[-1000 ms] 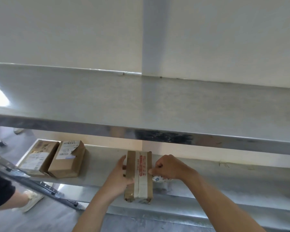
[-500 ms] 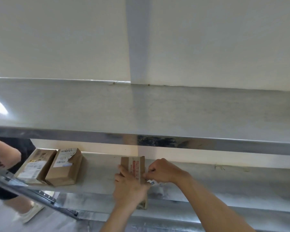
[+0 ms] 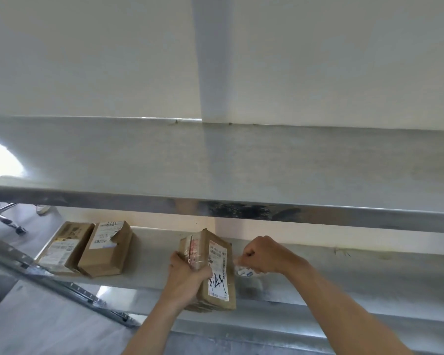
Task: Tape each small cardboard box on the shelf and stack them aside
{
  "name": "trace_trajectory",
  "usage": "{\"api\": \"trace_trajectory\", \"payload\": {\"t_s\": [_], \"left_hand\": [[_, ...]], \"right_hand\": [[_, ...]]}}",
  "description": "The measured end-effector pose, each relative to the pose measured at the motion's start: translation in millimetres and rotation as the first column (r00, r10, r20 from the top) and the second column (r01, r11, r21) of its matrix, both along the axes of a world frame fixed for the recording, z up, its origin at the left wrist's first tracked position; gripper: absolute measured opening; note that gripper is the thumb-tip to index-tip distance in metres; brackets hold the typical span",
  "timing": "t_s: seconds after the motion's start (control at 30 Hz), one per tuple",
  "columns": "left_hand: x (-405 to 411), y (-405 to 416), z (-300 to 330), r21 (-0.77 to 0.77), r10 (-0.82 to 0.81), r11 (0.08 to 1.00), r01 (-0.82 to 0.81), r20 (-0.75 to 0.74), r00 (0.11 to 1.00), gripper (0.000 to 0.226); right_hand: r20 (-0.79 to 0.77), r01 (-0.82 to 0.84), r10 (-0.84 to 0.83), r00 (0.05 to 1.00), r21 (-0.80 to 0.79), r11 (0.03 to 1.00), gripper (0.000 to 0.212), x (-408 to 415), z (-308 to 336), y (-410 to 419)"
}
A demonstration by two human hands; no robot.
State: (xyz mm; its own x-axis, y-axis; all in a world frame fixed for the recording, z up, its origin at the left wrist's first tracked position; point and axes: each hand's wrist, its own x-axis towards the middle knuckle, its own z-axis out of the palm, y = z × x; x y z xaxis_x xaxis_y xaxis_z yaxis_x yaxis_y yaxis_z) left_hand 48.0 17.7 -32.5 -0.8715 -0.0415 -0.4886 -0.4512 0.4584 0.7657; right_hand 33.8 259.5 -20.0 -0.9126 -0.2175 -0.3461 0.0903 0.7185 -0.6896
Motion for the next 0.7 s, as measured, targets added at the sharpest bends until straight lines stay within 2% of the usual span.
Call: {"api": "trace_trajectory", "payload": {"t_s": [0.17, 0.23, 0.33, 0.47, 0.6, 0.7], "left_hand": [[5, 4, -2, 0.245, 0.020, 0.969, -0.037, 0.069, 0.997, 0.066], [4, 1, -8, 0.287, -0.007, 0.958, -0.021, 0.097, 0.995, 0.065], [3, 2, -15, 0.374, -0.029, 0.927, -0.030, 0.151, 0.988, 0.076], [-2, -2, -27, 0.433, -0.043, 0.900, -0.048, 0.197, 0.979, 0.089], [-8, -11, -28, 0.445, -0.090, 0.895, -0.013, 0.211, 0.973, 0.087], [-10, -20, -24, 0.354, -0.115, 0.934, 0.042, 0.186, 0.976, 0.086]], "right_hand": [[0.008, 0.031, -0.032, 0.999, 0.036, 0.999, 0.043, 2, 0, 13], [0.011, 0.031, -0.032, 0.999, 0.050, 0.998, 0.045, 4, -2, 17], [0.012, 0.029, -0.030, 0.999, 0.063, 0.998, 0.045, 4, -4, 14], [0.037, 0.031, -0.034, 0.999, 0.075, 0.997, 0.039, 1, -10, 7], [0.042, 0.022, -0.026, 0.999, 0.086, 0.996, 0.041, -4, -16, -1], [0.046, 0.016, -0.019, 0.999, 0.082, 0.996, 0.042, -4, -16, -8]]}}
